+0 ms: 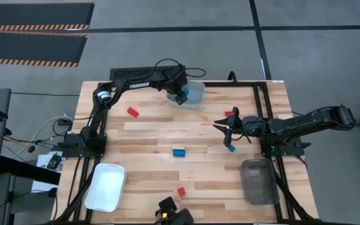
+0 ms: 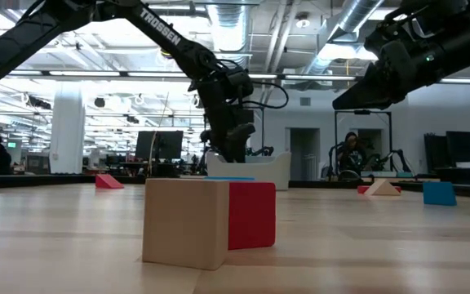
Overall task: Sort & place blocks by color
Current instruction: Put the blue triangle block into the gray bin
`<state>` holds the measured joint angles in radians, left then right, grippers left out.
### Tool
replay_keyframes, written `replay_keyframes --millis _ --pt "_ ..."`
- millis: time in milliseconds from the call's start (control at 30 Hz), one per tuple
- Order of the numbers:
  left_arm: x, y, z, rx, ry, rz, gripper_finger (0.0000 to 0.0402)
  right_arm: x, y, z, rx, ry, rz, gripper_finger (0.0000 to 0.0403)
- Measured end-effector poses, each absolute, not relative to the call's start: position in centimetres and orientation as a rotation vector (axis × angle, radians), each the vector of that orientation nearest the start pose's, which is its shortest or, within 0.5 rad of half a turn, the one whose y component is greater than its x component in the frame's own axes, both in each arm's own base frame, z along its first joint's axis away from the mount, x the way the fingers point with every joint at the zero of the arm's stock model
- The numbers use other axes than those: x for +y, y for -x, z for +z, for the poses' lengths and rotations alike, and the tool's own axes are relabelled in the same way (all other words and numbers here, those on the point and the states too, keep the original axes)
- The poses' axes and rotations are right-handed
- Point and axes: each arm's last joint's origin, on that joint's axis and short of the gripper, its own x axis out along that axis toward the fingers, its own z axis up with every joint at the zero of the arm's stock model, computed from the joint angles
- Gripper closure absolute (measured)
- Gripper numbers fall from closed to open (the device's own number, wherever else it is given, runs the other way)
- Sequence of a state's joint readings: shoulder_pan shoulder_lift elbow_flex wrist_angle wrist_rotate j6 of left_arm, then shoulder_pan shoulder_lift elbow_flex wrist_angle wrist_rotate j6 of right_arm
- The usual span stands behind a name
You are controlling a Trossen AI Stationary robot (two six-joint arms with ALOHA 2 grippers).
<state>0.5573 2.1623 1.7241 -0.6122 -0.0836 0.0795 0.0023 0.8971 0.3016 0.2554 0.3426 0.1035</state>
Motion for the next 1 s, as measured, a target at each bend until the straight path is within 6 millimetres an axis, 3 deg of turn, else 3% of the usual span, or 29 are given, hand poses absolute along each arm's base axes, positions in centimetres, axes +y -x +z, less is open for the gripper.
replay_keyframes --millis 233,467,833,1000 --pt "22.9 -40.2 21.9 0.978 0.09 0.523 0.0152 -1.8 -18.0 18.8 0.338 -0.052 -0.403 0.0295" --pt "19.9 -41.2 24.9 0.88 0.025 0.472 0.0163 -1.5 -18.0 18.8 0.334 -0.08 -0.391 0.0295" --pt "12.7 -43.0 22.6 0.869 -0.052 0.323 0.0177 0.0 -17.7 19.2 0.312 -0.062 -0.383 0.0295" --pt "10.2 -41.5 23.3 0.798 -0.111 0.362 0.0184 0.2 -16.9 19.5 0.313 -0.059 -0.41 0.0295"
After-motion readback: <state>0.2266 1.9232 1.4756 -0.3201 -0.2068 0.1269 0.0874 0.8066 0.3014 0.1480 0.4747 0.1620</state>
